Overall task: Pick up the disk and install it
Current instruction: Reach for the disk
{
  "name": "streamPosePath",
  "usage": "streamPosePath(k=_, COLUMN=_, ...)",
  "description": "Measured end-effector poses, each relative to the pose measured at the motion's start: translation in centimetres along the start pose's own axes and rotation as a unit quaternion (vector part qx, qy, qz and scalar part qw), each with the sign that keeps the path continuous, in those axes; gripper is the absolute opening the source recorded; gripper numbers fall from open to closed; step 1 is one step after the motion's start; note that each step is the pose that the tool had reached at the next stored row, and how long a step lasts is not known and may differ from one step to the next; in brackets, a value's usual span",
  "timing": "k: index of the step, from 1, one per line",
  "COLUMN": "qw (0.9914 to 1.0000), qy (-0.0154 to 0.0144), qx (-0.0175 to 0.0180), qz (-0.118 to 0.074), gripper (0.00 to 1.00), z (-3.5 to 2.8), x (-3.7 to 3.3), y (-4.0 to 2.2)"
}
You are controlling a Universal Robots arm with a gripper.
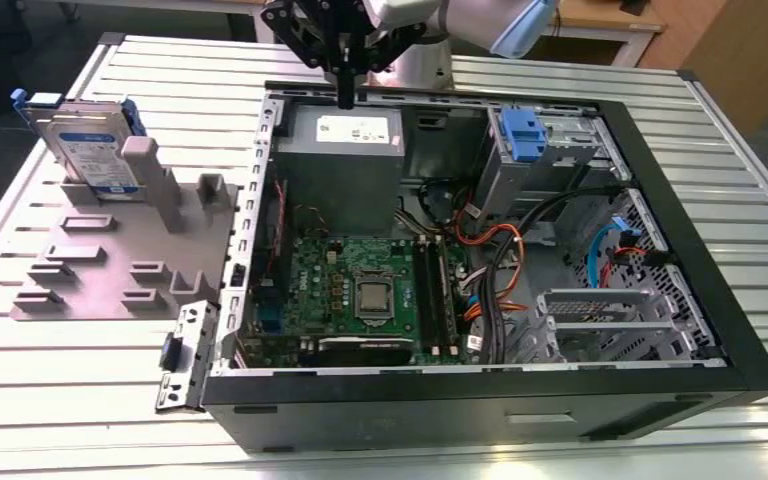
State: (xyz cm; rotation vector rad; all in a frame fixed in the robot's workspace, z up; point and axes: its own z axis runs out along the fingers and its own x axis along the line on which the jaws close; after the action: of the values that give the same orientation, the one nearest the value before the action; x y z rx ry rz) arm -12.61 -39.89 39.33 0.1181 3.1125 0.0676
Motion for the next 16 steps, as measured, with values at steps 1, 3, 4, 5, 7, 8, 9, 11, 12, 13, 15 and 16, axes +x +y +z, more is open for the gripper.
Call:
streamPosePath(k=1, qw=1.00000, qy=0.0000, qx=-0.0001, qz=0.000, gripper=0.11, z=0.01, x=0.03, y=0.00)
streamPosePath(k=3, qw=1.00000, qy=0.0000, qx=0.0000, qz=0.000, gripper=0.11, z=0.00, x=0.04, y=0.00)
streamPosePath(k=4, qw=1.00000, qy=0.0000, qx=0.0000, qz=0.000, gripper=0.11, z=0.01, x=0.06, y=-0.01)
streamPosePath(k=5, qw=1.00000, qy=0.0001, qx=0.0000, qz=0.000, gripper=0.11, z=0.01, x=0.06, y=-0.01)
streamPosePath(k=7, qw=1.00000, qy=0.0000, qx=0.0000, qz=0.000, gripper=0.11, z=0.02, x=0.08, y=-0.01)
streamPosePath(k=8, qw=1.00000, qy=0.0000, qx=0.0000, qz=0.000, gripper=0.11, z=0.03, x=0.08, y=-0.01)
streamPosePath(k=9, qw=1.00000, qy=0.0000, qx=0.0000, qz=0.000, gripper=0.11, z=0.03, x=0.08, y=-0.01)
streamPosePath(k=11, qw=1.00000, qy=0.0000, qx=0.0000, qz=0.000, gripper=0.11, z=0.03, x=0.09, y=-0.01)
streamPosePath(k=12, qw=1.00000, qy=0.0000, qx=0.0000, qz=0.000, gripper=0.11, z=0.04, x=0.10, y=-0.01)
streamPosePath(k=13, qw=1.00000, qy=0.0000, qx=0.0000, qz=0.000, gripper=0.11, z=0.03, x=0.10, y=-0.01)
streamPosePath(k=15, qw=1.00000, qy=0.0000, qx=-0.0001, qz=0.000, gripper=0.11, z=0.05, x=0.16, y=-0.01)
streamPosePath(k=16, qw=1.00000, qy=0.0000, qx=-0.0001, qz=0.000, gripper=0.11, z=0.05, x=0.19, y=-0.02)
